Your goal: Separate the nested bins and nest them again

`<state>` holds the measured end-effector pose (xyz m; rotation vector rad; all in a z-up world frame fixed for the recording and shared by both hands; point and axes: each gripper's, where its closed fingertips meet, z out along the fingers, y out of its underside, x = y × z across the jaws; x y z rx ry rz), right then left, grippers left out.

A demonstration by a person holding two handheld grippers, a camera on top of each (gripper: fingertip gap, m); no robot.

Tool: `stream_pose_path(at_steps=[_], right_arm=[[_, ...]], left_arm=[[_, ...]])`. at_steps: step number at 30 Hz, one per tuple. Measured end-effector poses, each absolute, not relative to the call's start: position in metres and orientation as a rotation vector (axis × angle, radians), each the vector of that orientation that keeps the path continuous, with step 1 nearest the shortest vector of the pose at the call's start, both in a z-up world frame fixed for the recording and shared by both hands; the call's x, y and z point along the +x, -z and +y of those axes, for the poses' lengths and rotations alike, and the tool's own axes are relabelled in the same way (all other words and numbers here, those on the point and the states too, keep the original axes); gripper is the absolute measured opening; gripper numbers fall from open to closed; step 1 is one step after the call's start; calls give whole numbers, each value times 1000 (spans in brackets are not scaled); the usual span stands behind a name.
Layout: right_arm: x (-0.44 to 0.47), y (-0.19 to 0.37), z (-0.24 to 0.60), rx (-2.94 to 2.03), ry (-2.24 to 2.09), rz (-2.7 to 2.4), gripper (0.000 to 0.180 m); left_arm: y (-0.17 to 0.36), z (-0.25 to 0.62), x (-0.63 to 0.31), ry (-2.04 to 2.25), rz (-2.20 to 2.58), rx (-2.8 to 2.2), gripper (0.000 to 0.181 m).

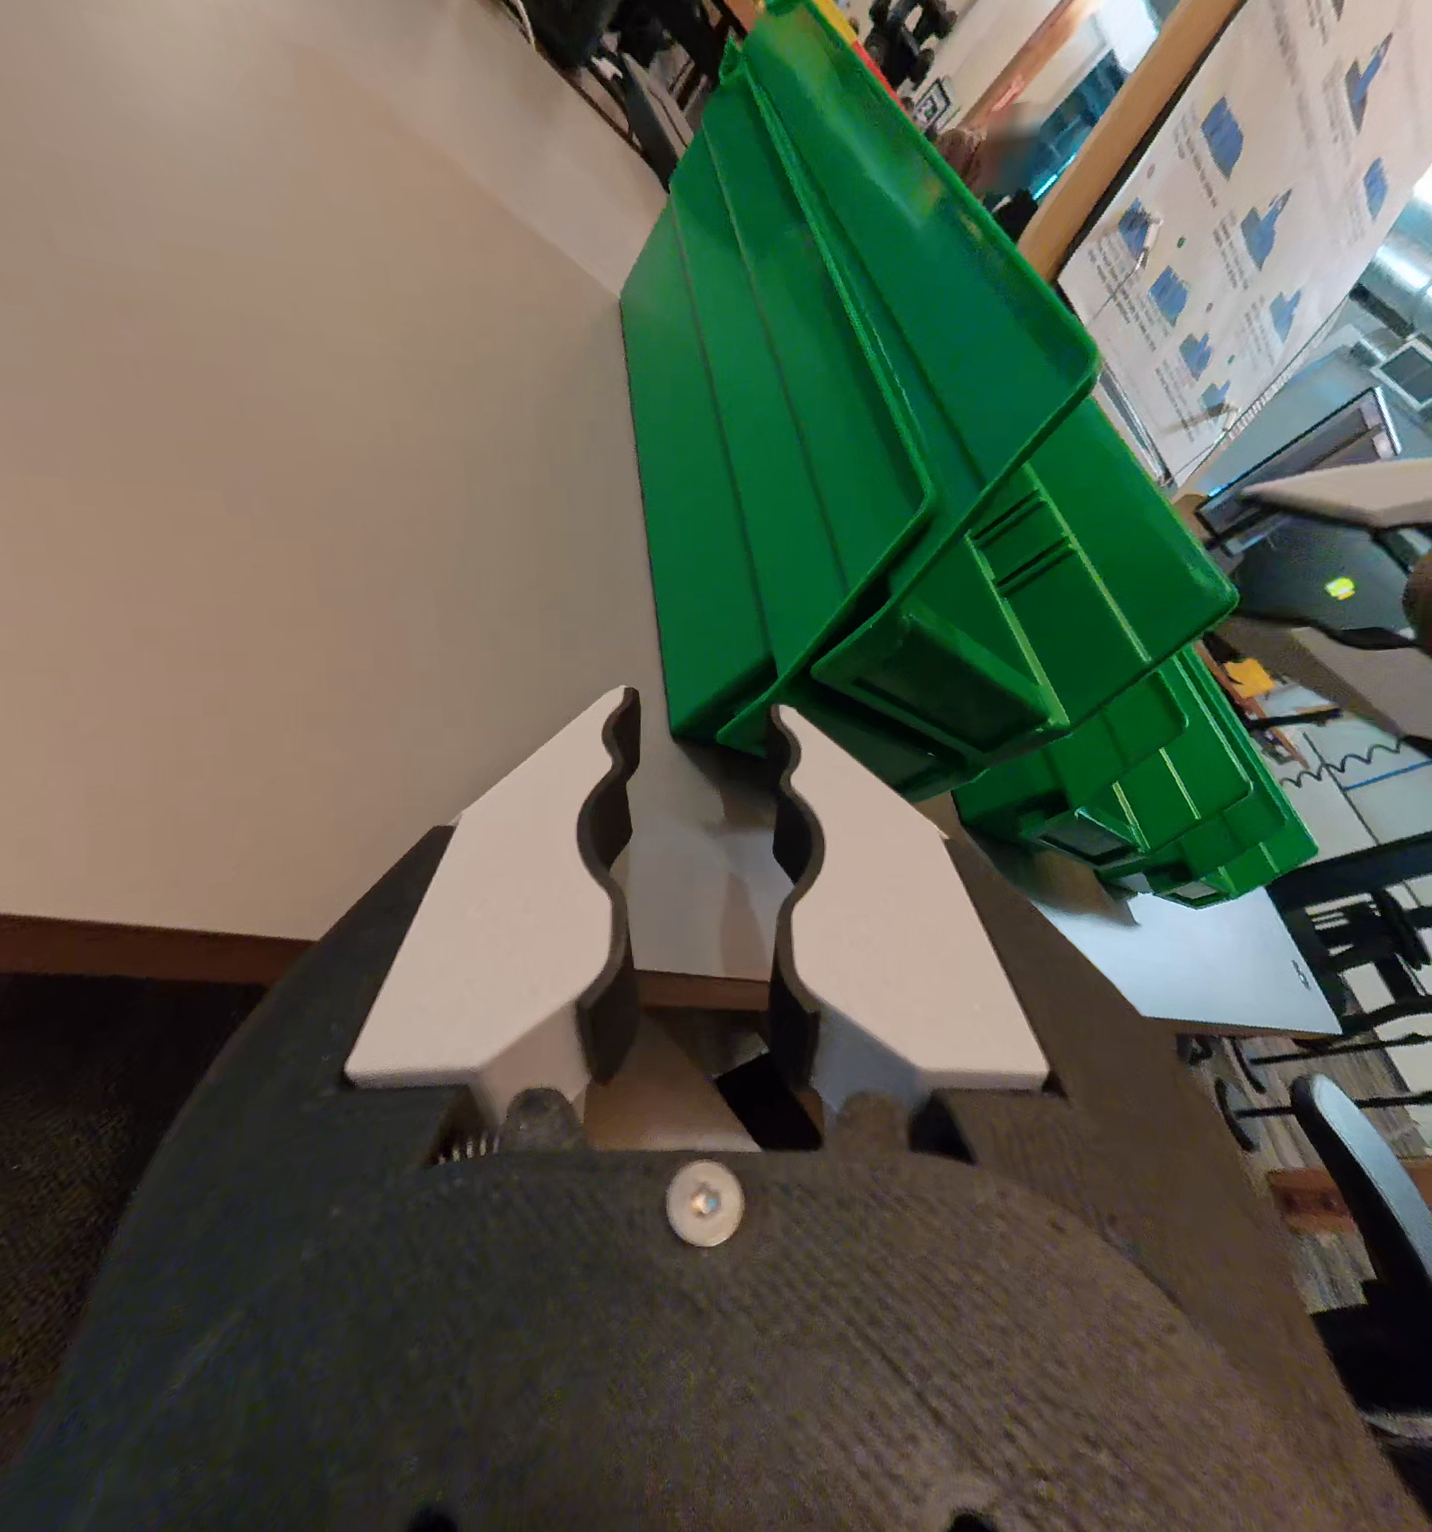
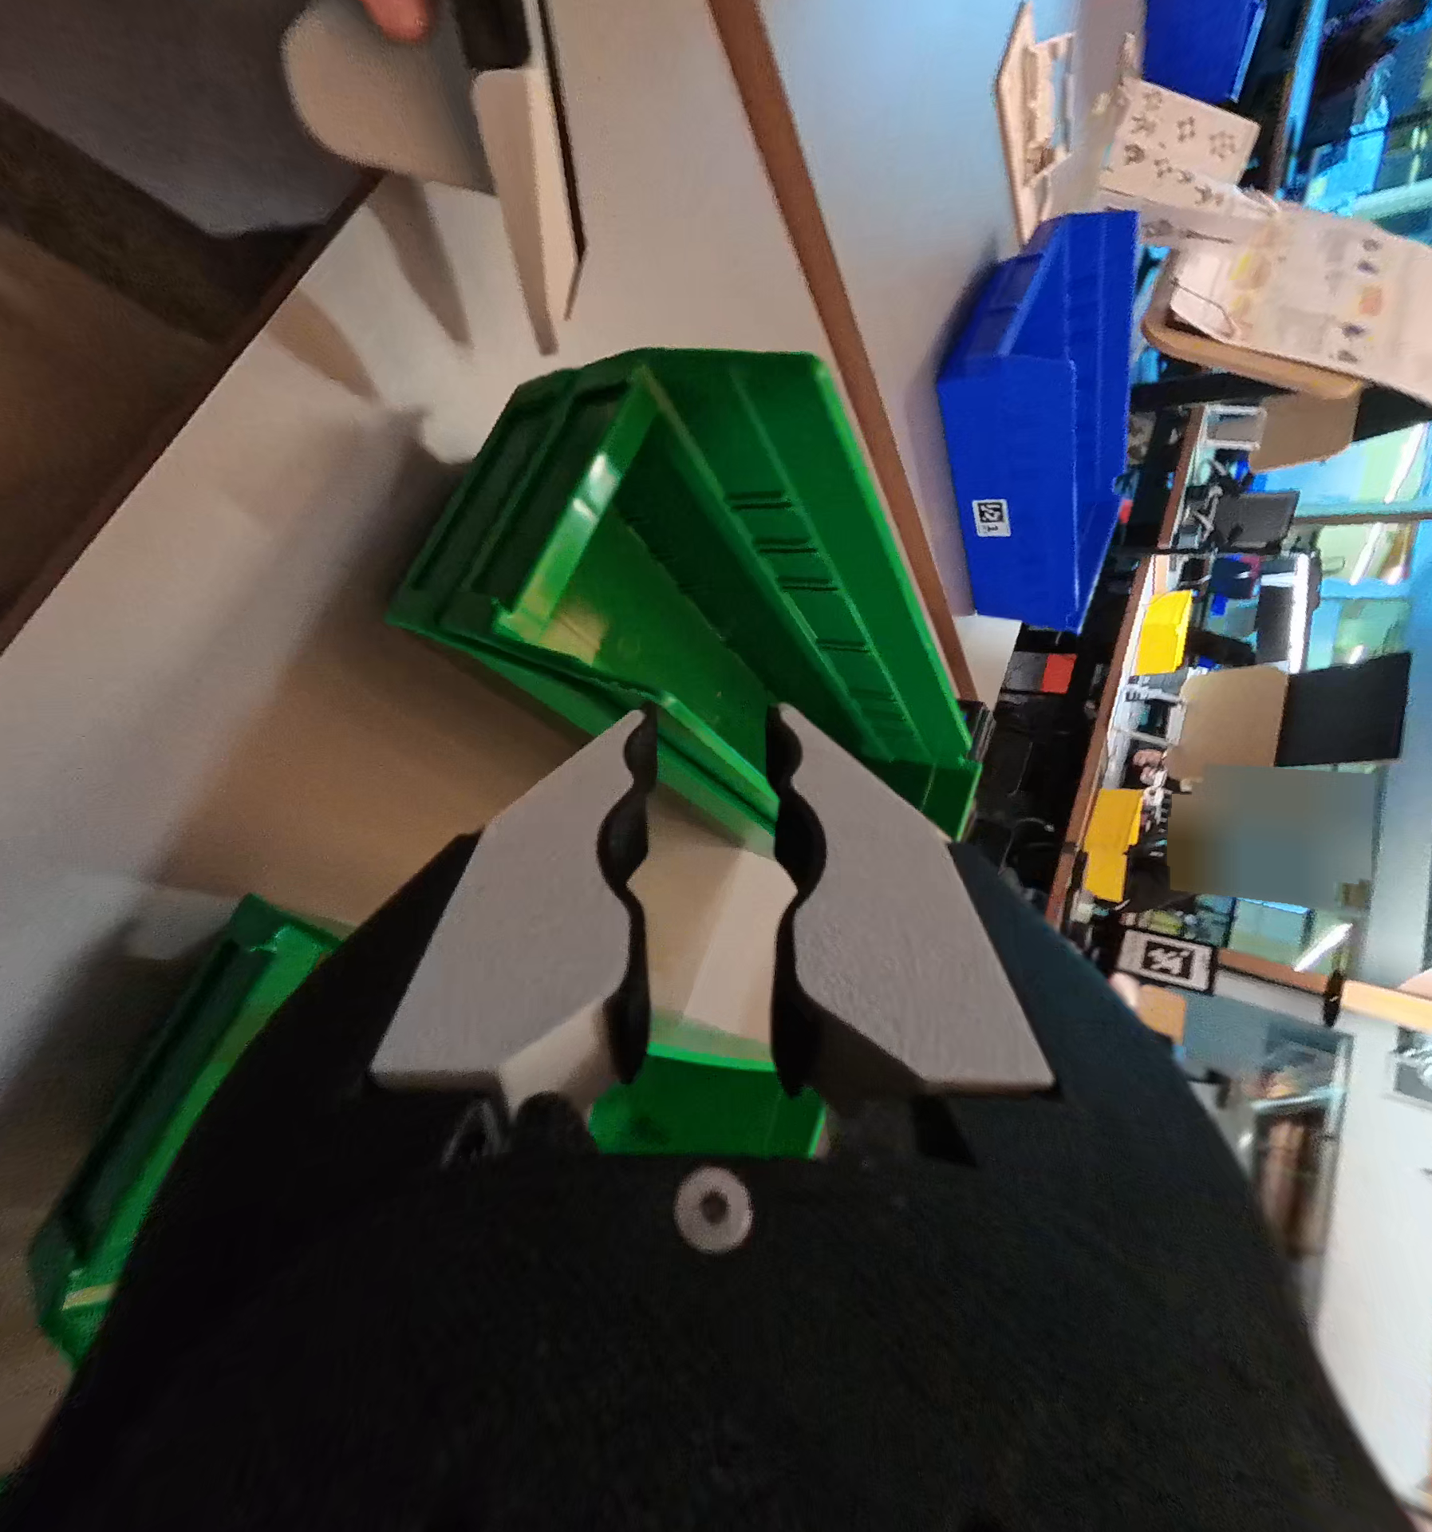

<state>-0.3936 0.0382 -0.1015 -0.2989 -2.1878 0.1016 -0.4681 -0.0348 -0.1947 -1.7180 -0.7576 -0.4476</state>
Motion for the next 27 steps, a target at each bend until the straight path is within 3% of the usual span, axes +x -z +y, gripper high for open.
stream_pose_path(at_steps=[8, 13, 19, 21, 23, 27], right_arm=[[-381, 11, 63, -842, -628, -1794, 36], [-357, -53, 96, -1140, -1177, -1280, 36], [-320, -34, 85, -1258, -1533, -964, 30], [-316, -6, 52, -1205, -1549, -1022, 21], [-317, 28, 27, -1142, -1408, -1152, 17], [-326, 54, -2, -1027, -1196, -1320, 20]], left_arm=[[169, -60, -498, 265, -740, -1649, 32], [115, -47, -497, 162, -621, -1642, 39], [84, 11, -497, -18, -389, -1977, 46], [76, 39, -499, 0, -355, -2070, 55], [68, 68, -504, -44, -329, -2160, 88], [79, 122, -518, -182, -316, -2447, 121]])
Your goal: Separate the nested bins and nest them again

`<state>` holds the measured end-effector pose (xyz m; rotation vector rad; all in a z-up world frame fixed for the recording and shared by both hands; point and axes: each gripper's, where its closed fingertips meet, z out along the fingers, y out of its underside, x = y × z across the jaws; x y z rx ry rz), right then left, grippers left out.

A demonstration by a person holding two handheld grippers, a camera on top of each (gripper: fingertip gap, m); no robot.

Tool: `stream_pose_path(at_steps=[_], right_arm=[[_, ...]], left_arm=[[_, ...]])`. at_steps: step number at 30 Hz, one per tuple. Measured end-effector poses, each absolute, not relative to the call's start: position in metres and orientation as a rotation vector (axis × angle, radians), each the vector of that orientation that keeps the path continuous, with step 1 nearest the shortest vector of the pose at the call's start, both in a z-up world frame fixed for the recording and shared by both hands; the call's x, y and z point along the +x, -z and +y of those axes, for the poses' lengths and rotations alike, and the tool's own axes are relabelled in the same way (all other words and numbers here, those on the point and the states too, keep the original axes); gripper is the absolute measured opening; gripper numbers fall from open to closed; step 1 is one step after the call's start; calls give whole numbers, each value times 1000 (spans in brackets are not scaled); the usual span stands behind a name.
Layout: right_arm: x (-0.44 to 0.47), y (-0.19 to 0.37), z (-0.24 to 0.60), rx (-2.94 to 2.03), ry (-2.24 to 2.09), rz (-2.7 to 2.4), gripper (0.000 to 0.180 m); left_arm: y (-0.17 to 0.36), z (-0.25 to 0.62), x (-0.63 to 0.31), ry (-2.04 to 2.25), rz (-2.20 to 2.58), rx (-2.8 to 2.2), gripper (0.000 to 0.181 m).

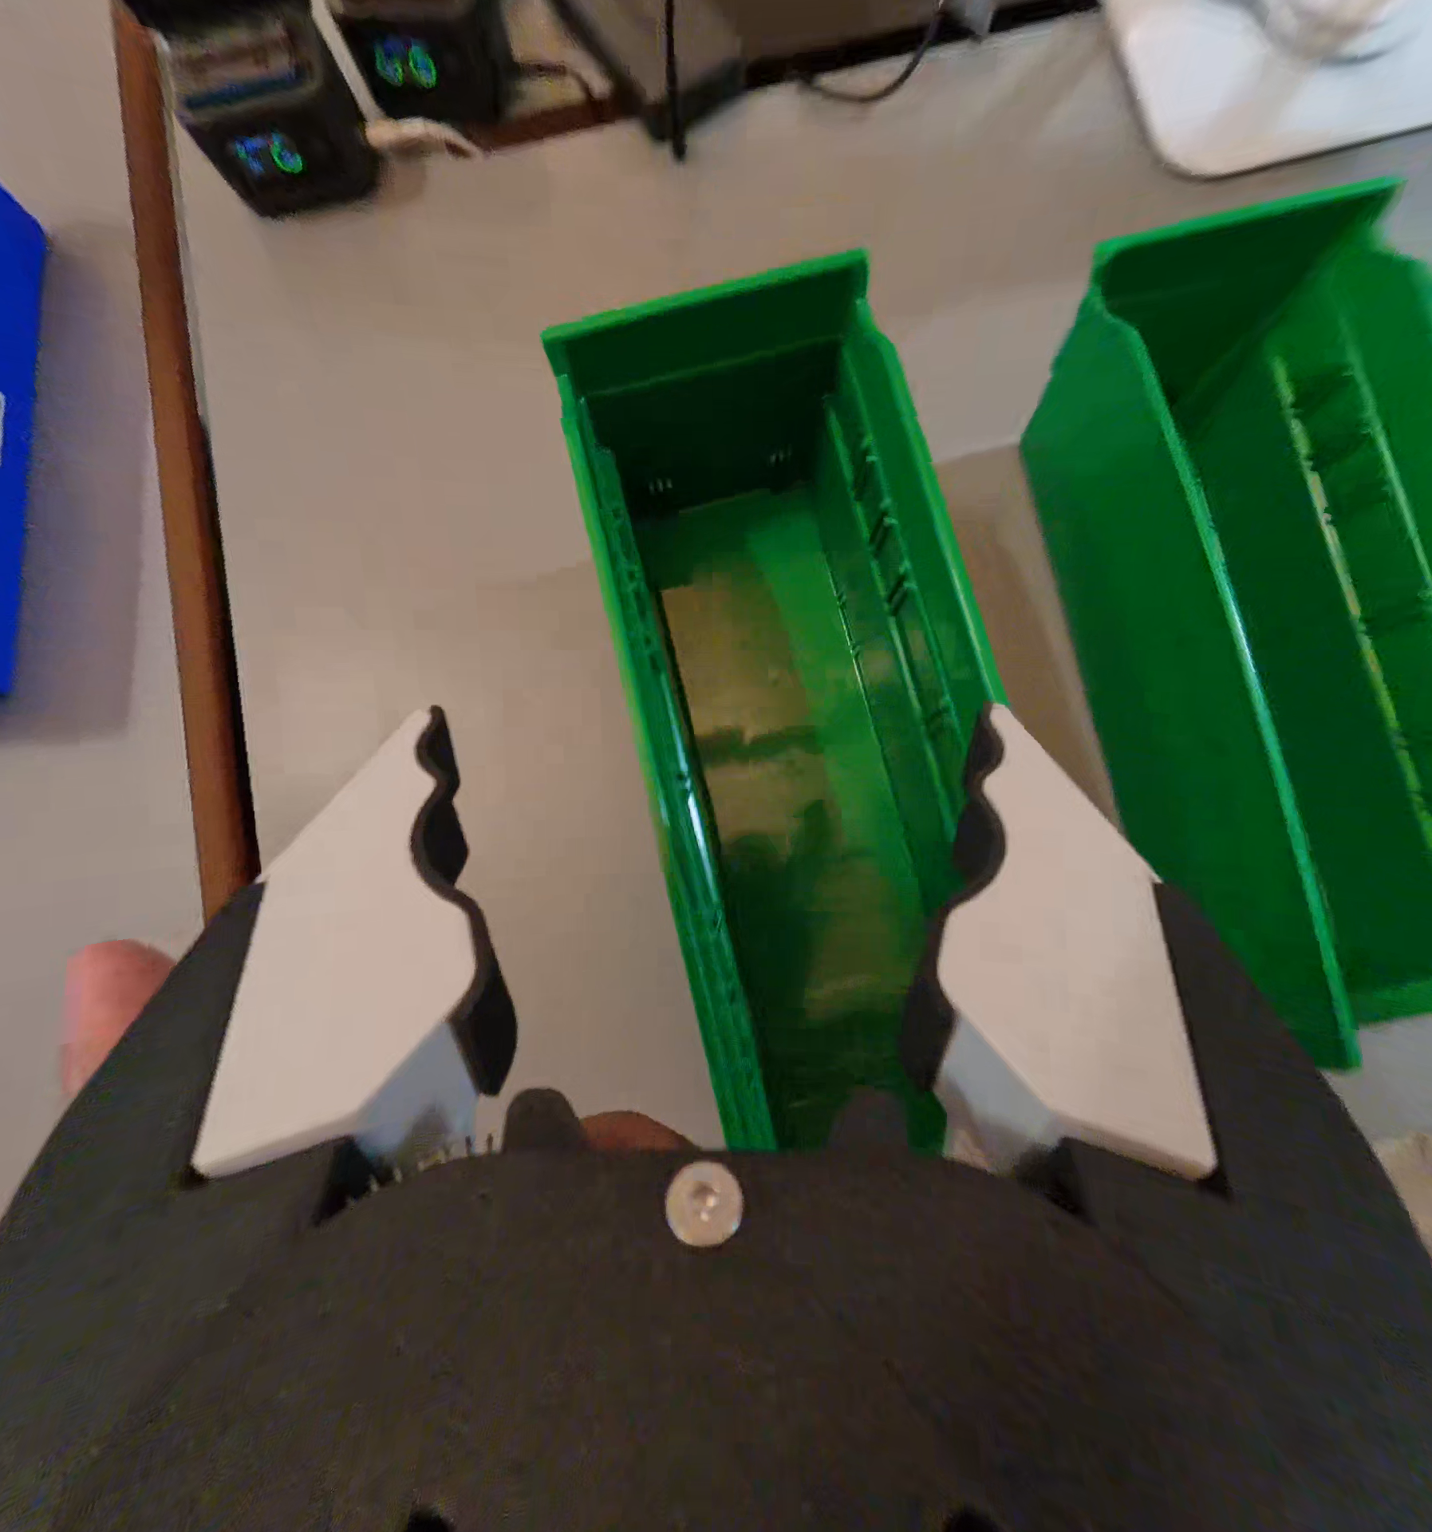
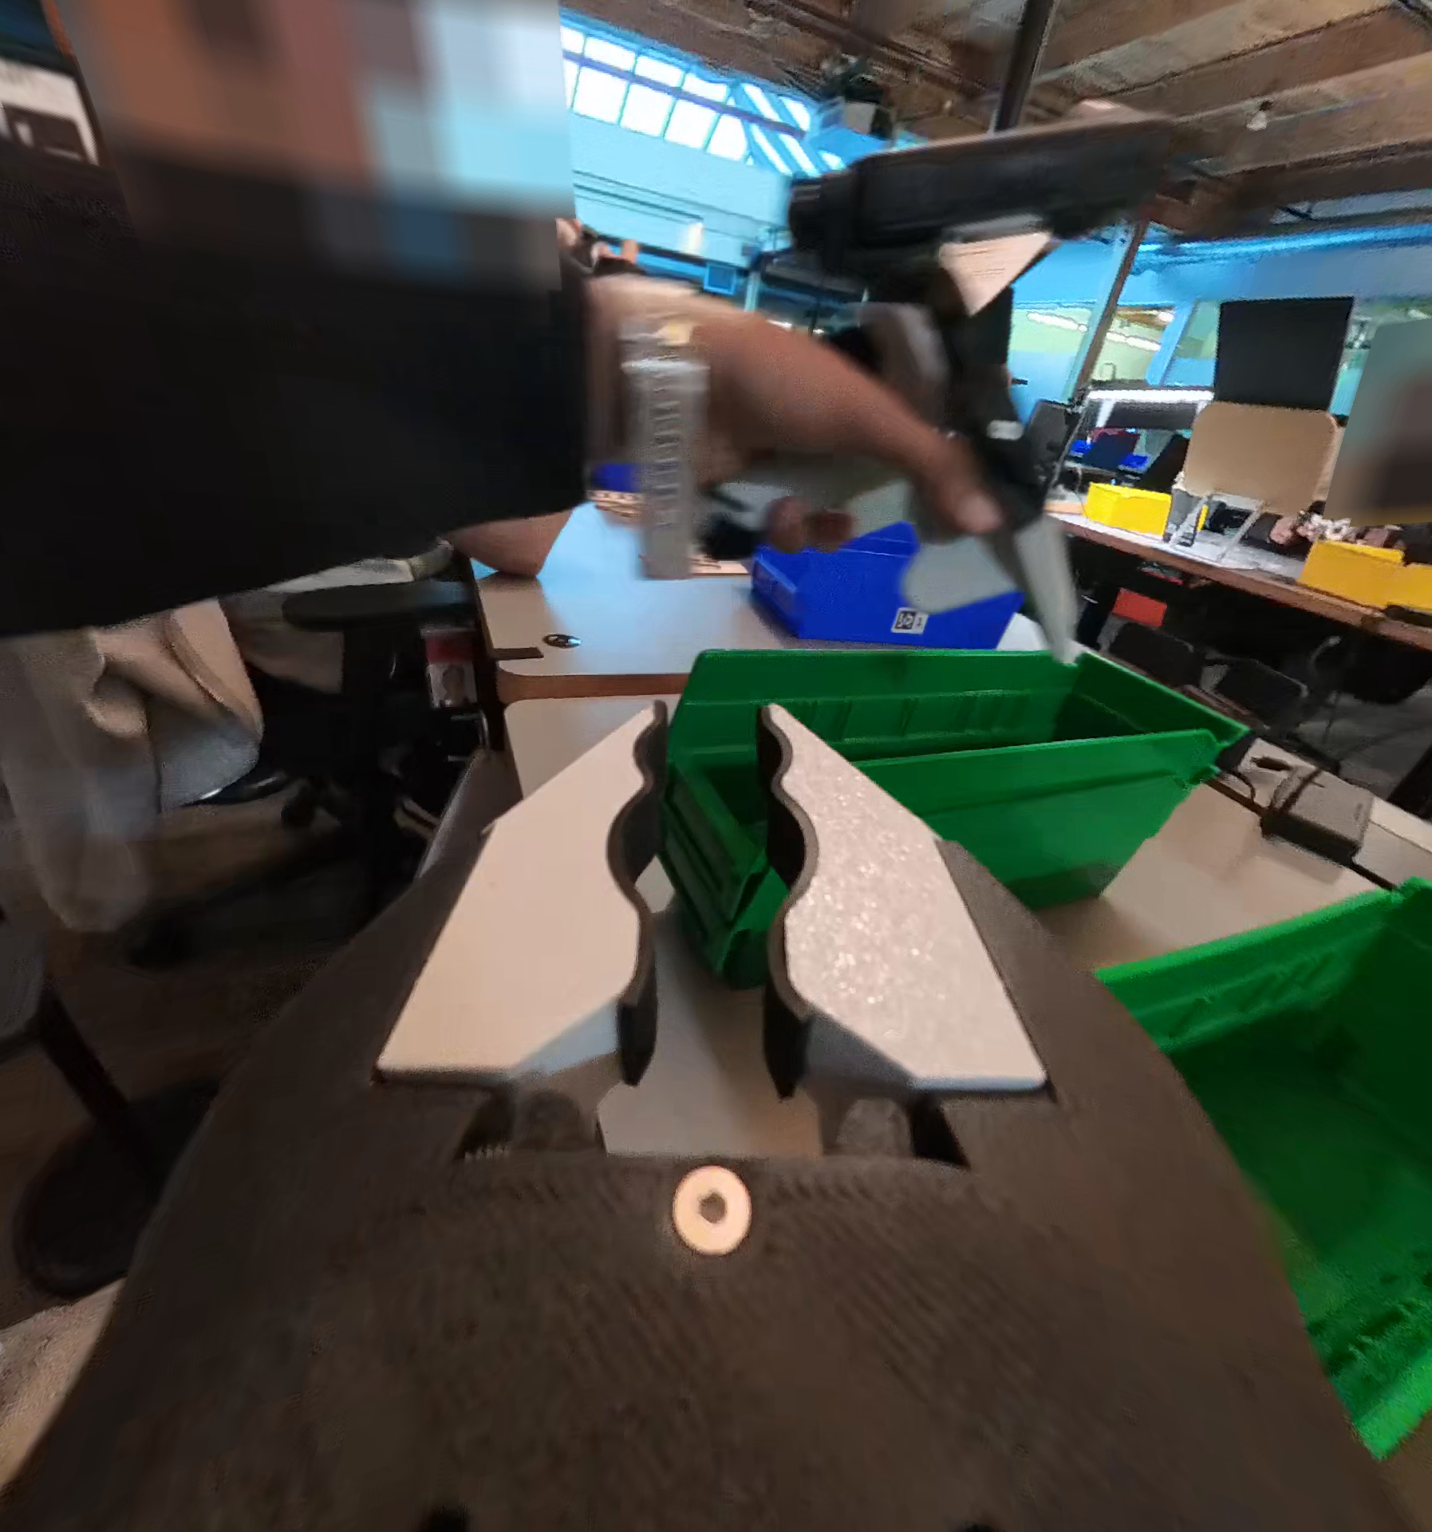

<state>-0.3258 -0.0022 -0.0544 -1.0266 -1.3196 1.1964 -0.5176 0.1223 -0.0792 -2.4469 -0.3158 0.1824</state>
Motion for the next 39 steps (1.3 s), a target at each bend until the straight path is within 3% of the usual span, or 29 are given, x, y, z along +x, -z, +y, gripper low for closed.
stream_pose_path(at_steps=[6, 15, 21, 26, 39], right_arm=[[-317, 57, -2, -1034, -1344, -1309, 19], [-305, 61, 42, -1083, -1274, -1268, 23], [-308, 66, 46, -1144, -1339, -1240, 23], [-313, 72, 38, -1143, -1316, -1272, 24], [-325, 81, 47, -1298, -1226, -1248, 23]], left_arm=[[103, 195, -548, -291, -458, -2650, 136], [125, 239, -538, -17, -563, -2735, 130], [148, 234, -542, -192, -462, -2858, 129], [145, 234, -548, -261, -412, -2867, 118], [109, 223, -540, -301, -306, -2872, 116]])
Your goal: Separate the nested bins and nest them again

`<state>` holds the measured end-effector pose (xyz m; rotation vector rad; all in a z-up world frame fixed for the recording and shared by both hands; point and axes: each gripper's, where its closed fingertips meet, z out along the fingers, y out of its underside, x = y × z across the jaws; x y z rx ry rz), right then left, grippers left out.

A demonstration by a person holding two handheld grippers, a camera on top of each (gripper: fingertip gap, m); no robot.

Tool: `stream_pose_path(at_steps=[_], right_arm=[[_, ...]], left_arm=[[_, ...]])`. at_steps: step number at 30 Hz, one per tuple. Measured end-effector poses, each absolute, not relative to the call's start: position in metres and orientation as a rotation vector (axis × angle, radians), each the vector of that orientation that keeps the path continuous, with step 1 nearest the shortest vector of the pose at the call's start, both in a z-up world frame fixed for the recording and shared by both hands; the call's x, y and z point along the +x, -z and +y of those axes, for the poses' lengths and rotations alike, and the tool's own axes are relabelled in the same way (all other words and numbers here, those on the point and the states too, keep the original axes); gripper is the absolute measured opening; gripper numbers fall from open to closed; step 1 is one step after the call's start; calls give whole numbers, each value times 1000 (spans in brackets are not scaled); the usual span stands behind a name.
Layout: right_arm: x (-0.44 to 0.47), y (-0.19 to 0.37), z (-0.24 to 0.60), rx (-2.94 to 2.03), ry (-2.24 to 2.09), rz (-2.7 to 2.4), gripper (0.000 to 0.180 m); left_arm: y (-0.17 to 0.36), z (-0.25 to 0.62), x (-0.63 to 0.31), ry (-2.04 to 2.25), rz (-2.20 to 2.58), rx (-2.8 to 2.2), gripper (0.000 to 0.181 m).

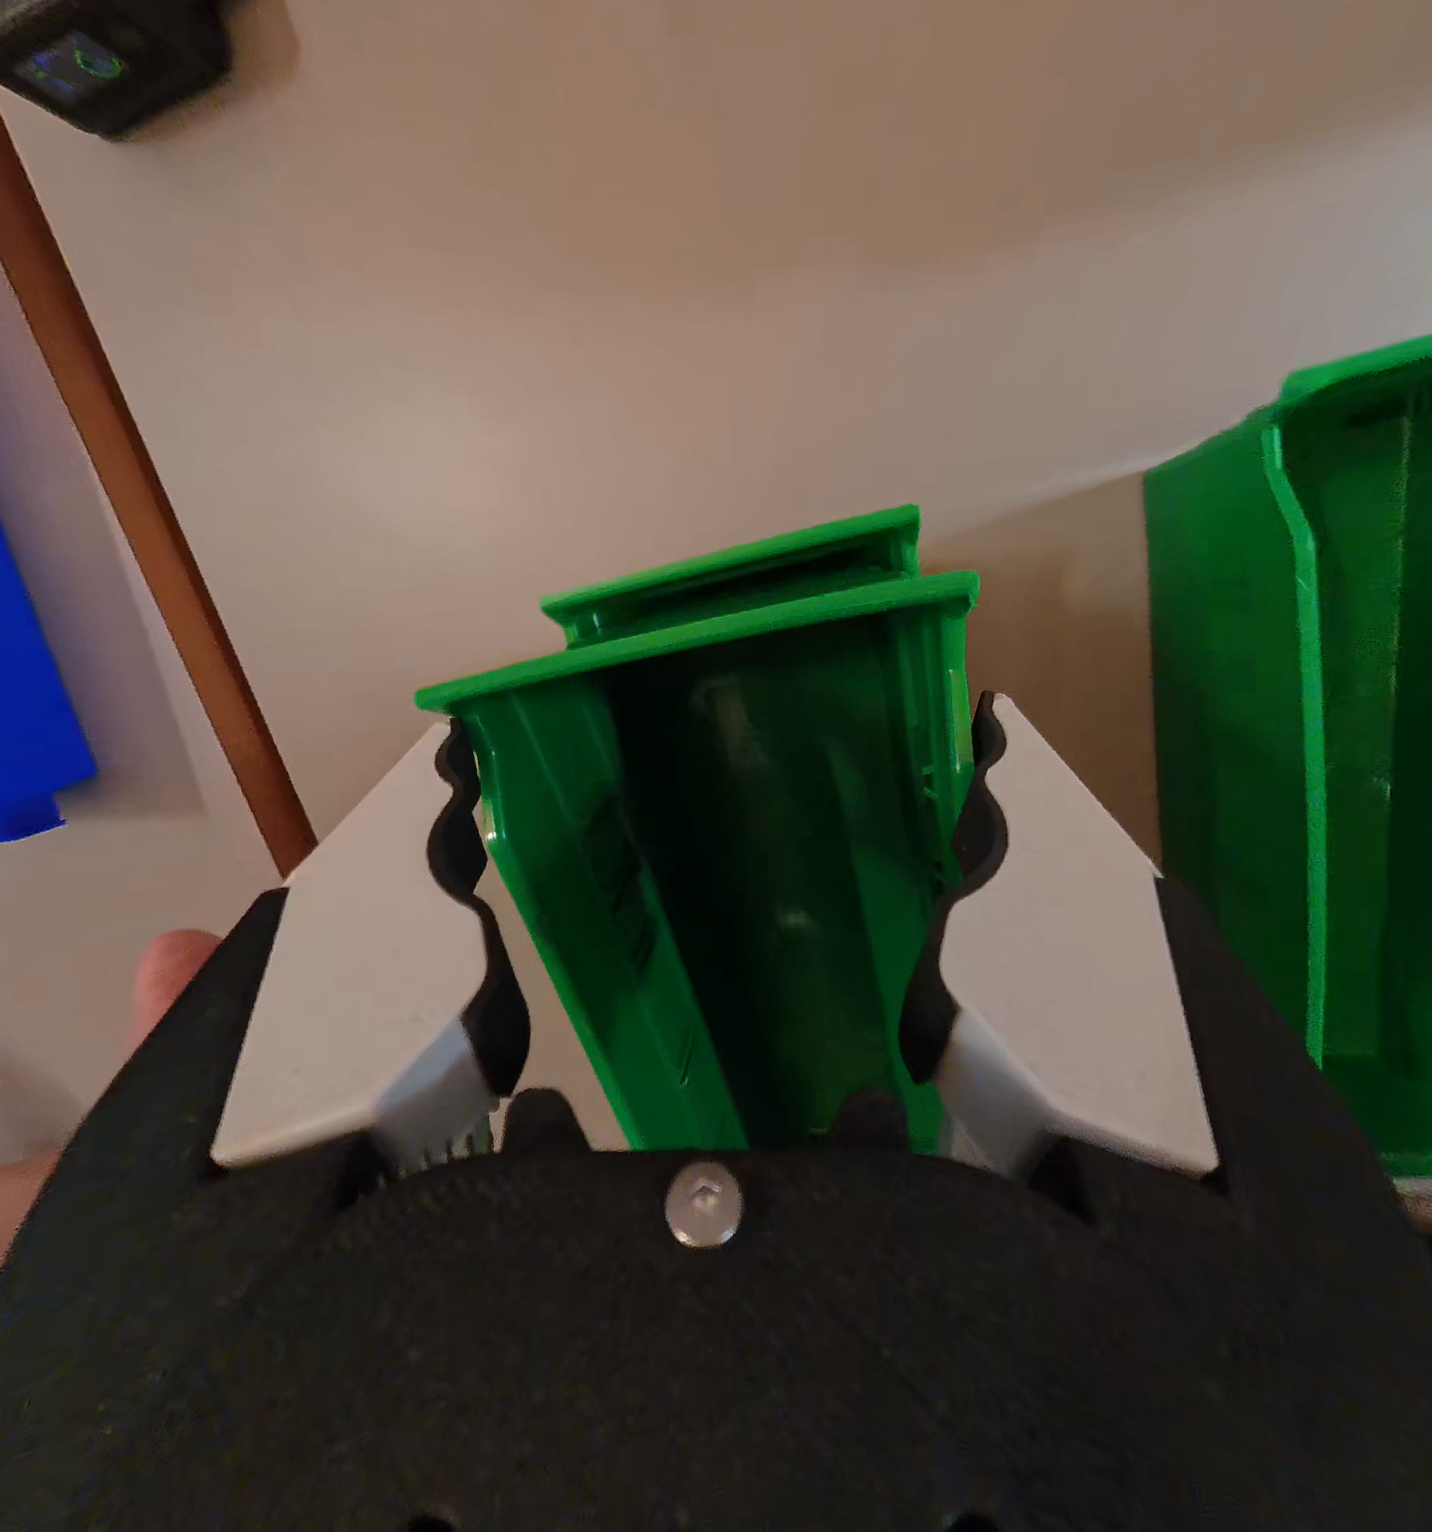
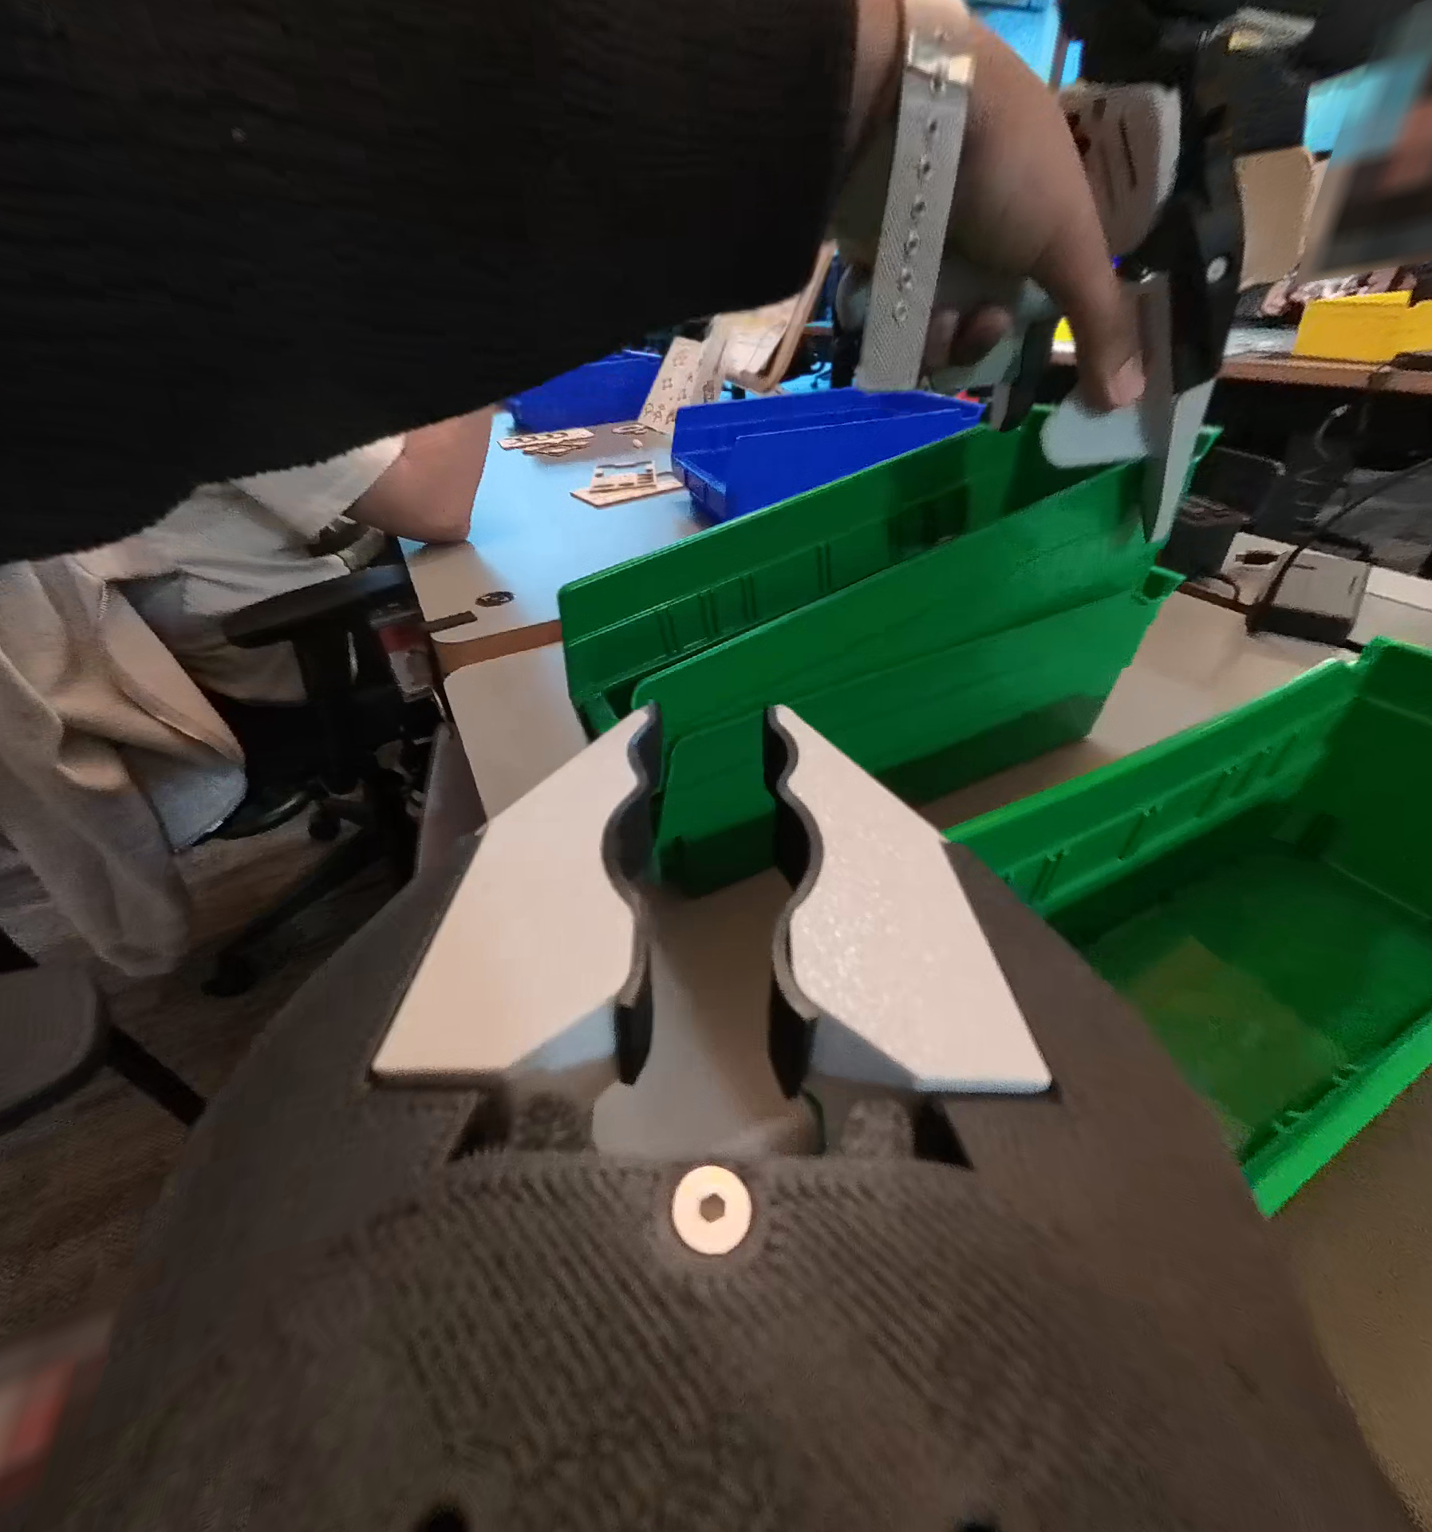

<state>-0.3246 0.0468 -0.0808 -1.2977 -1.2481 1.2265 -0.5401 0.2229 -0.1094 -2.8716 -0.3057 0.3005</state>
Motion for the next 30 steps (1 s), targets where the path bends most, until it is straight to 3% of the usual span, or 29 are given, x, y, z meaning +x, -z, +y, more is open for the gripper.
stream_pose_path(at_steps=[22, 27, 30], right_arm=[[-320, 78, 25, -1293, -1277, -1277, 31], [-317, 67, 15, -1257, -1298, -1251, 37], [-334, 44, 6, -1224, -1367, -1134, 51]], left_arm=[[-11, 126, -510, -399, -211, -2671, 114], [-35, 90, -510, -408, -269, -2584, 108], [-40, 73, -509, -415, -296, -2542, 108]])
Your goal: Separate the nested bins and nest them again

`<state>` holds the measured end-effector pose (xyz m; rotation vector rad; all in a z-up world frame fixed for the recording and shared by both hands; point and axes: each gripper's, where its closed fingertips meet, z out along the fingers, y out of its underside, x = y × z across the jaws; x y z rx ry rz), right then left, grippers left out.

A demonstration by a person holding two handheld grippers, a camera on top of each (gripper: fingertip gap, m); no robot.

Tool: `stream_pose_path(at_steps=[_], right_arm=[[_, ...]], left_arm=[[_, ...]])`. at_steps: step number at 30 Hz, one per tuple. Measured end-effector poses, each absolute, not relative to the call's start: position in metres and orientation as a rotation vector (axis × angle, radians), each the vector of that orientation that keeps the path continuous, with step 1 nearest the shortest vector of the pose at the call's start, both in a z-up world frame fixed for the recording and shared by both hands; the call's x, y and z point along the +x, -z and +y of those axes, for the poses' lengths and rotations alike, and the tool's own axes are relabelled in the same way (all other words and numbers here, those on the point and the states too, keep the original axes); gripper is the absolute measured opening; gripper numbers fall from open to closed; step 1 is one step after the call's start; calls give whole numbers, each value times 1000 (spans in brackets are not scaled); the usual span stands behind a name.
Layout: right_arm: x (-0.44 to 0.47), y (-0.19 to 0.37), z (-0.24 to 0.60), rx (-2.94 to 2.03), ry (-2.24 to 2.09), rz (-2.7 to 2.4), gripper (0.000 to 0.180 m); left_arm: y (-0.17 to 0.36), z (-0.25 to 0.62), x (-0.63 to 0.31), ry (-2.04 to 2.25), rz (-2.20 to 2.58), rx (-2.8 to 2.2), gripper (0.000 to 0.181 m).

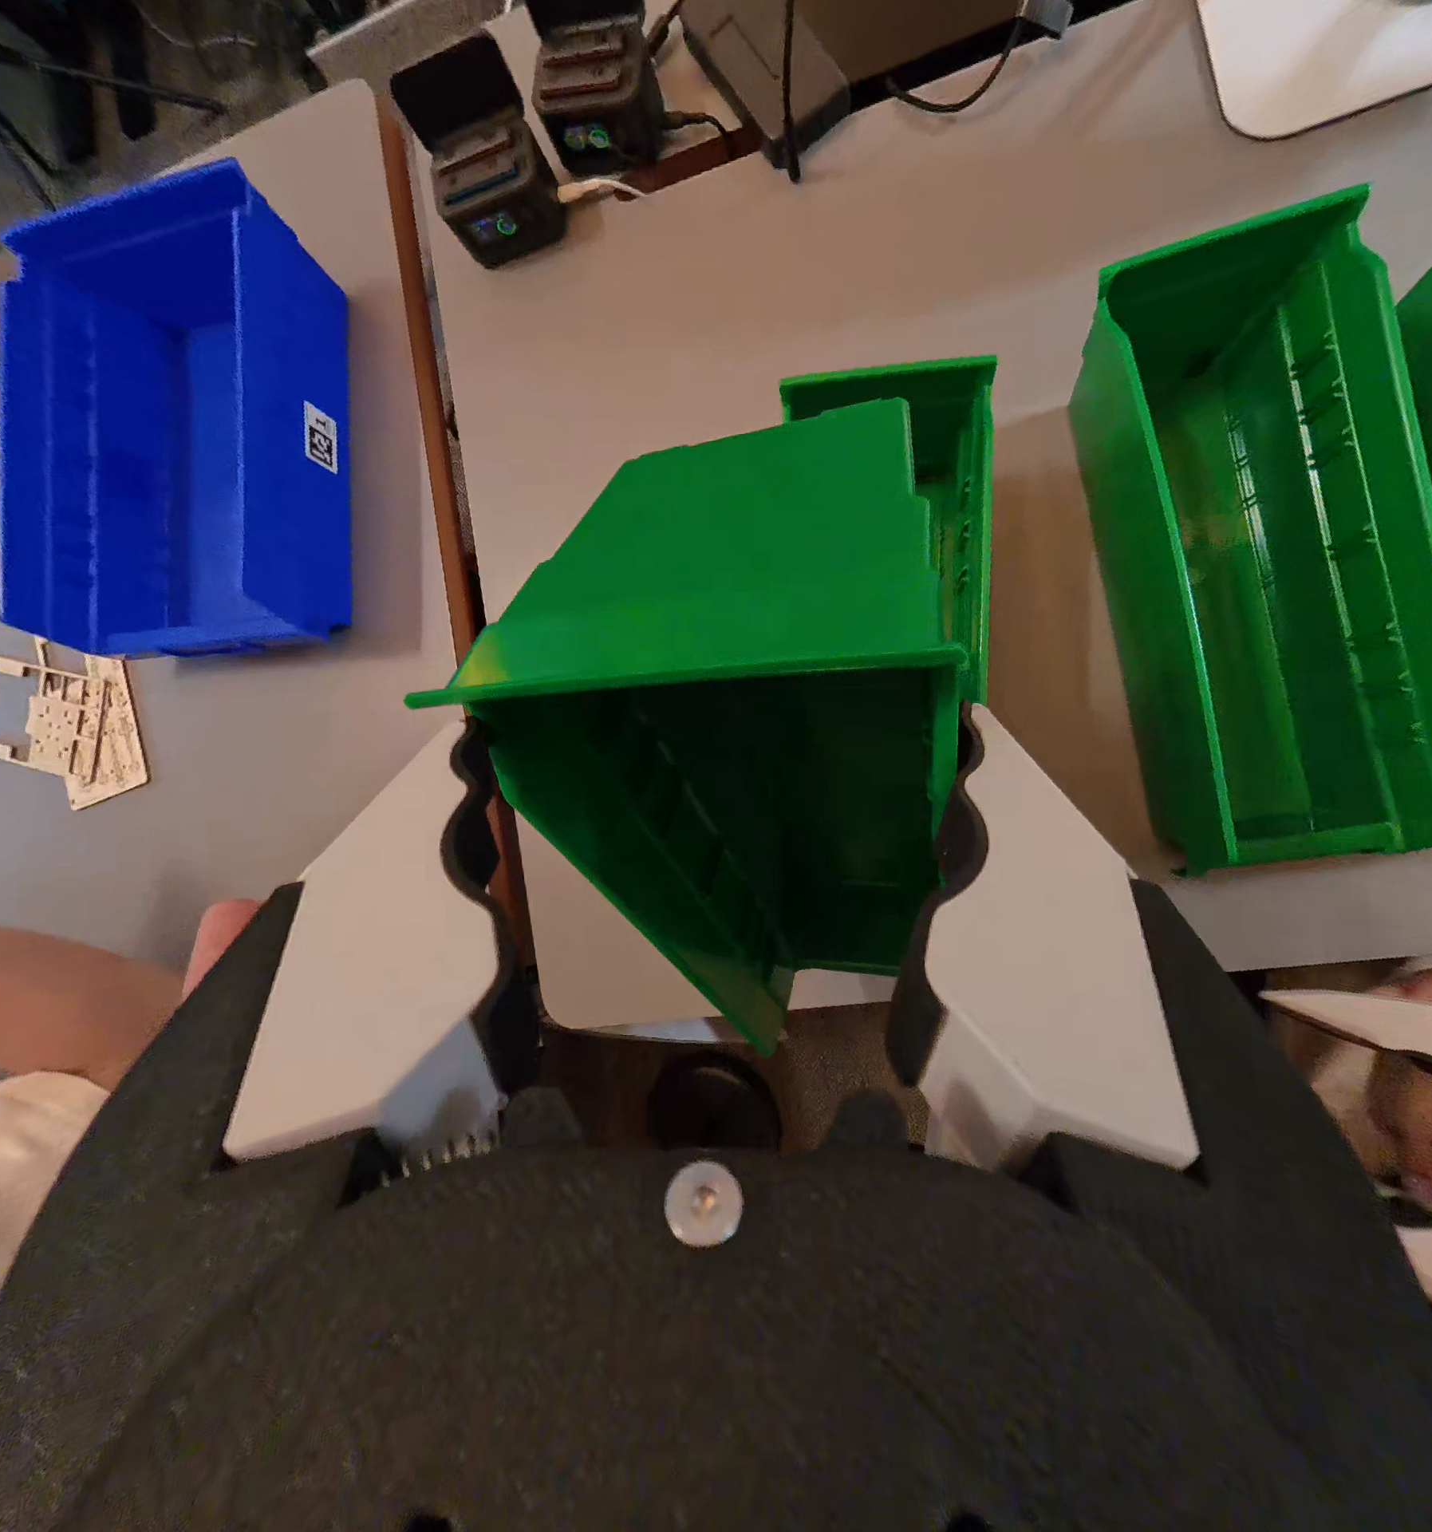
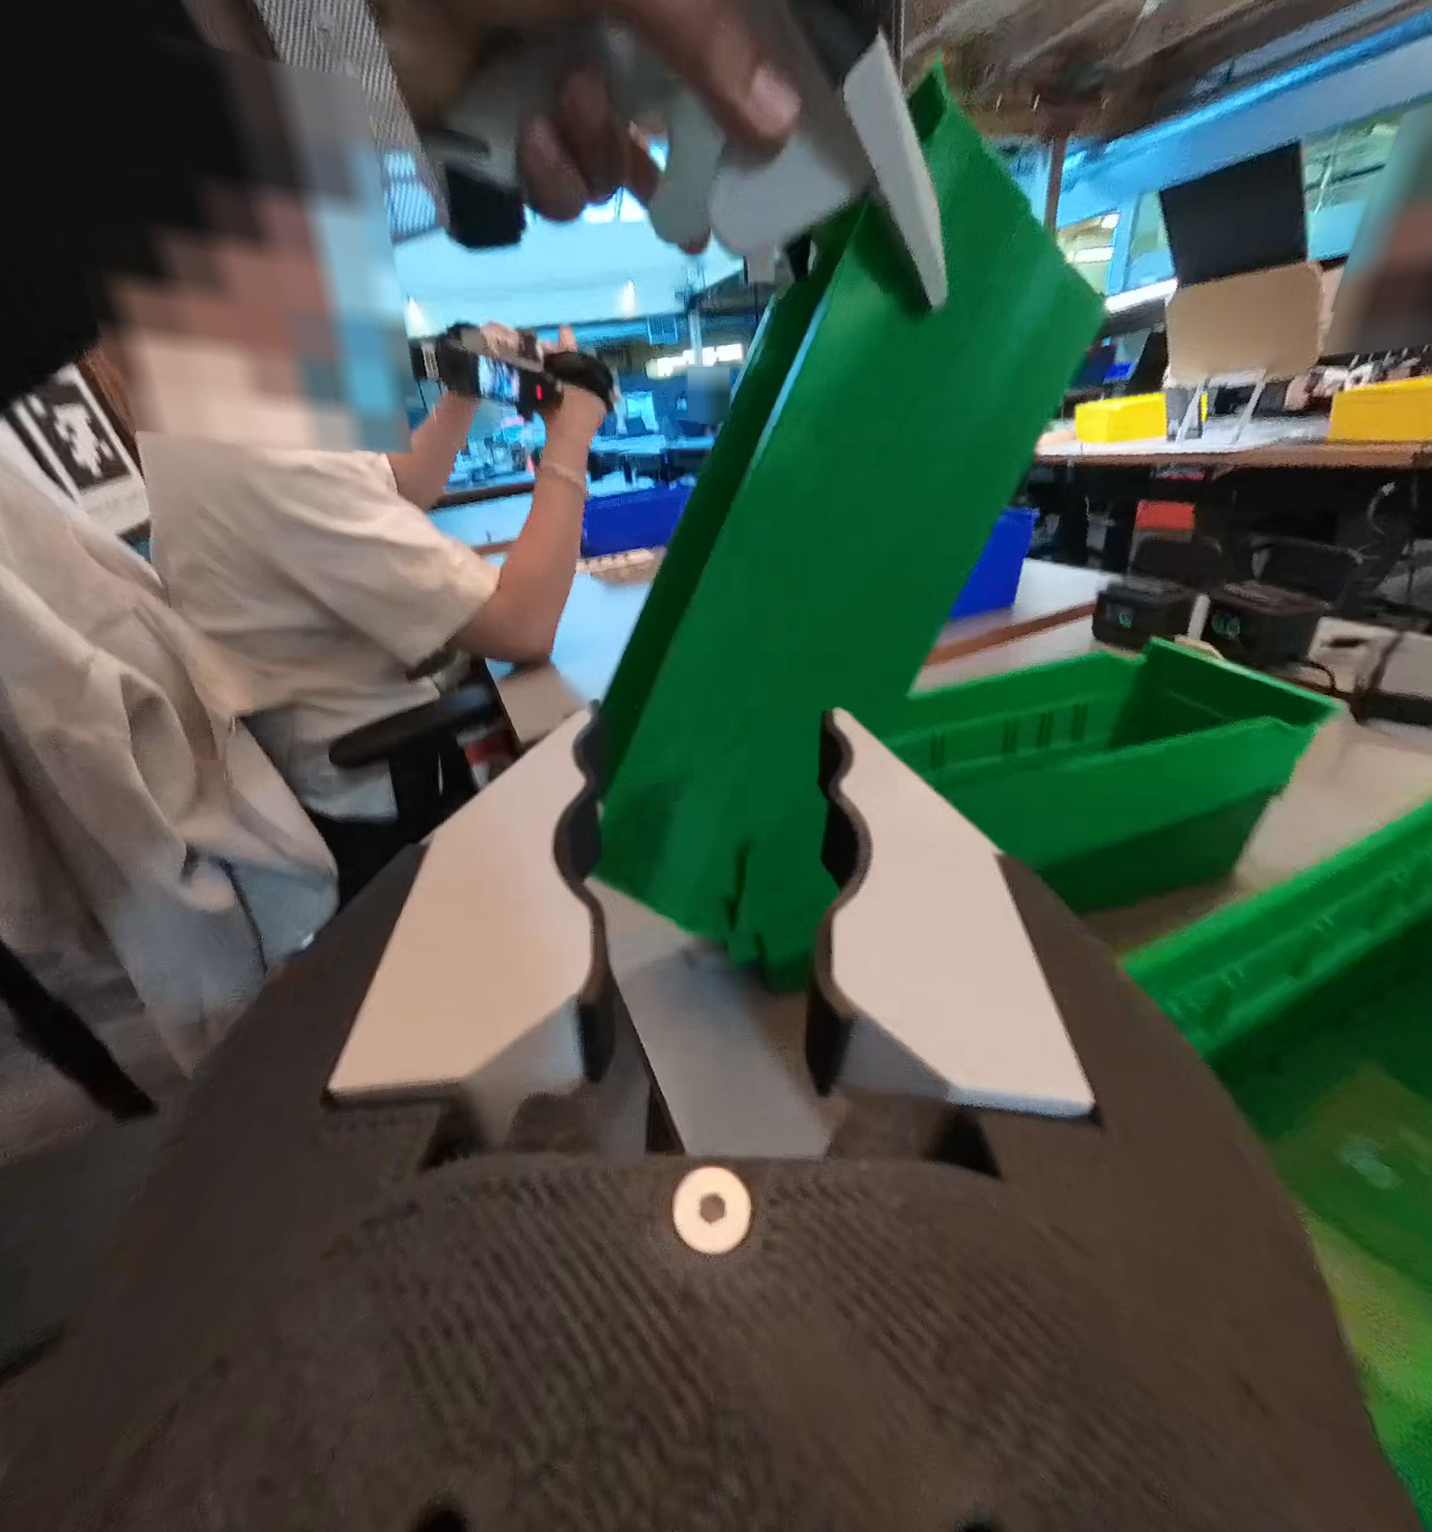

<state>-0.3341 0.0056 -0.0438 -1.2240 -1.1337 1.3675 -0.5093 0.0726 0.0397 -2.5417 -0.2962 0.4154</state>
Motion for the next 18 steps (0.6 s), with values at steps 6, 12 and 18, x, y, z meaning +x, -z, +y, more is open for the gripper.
stream_pose_path(at_steps=[6, 12, 18], right_arm=[[-411, 43, 0, -1311, -1103, -1128, 107], [-436, 70, 7, -1421, -1068, -1174, 72], [-432, 73, 13, -1458, -1115, -1233, 53]], left_arm=[[-43, 66, -507, -431, -357, -2447, 109], [-43, 69, -502, -443, -332, -2437, 110], [-39, 80, -496, -486, -270, -2414, 114]])
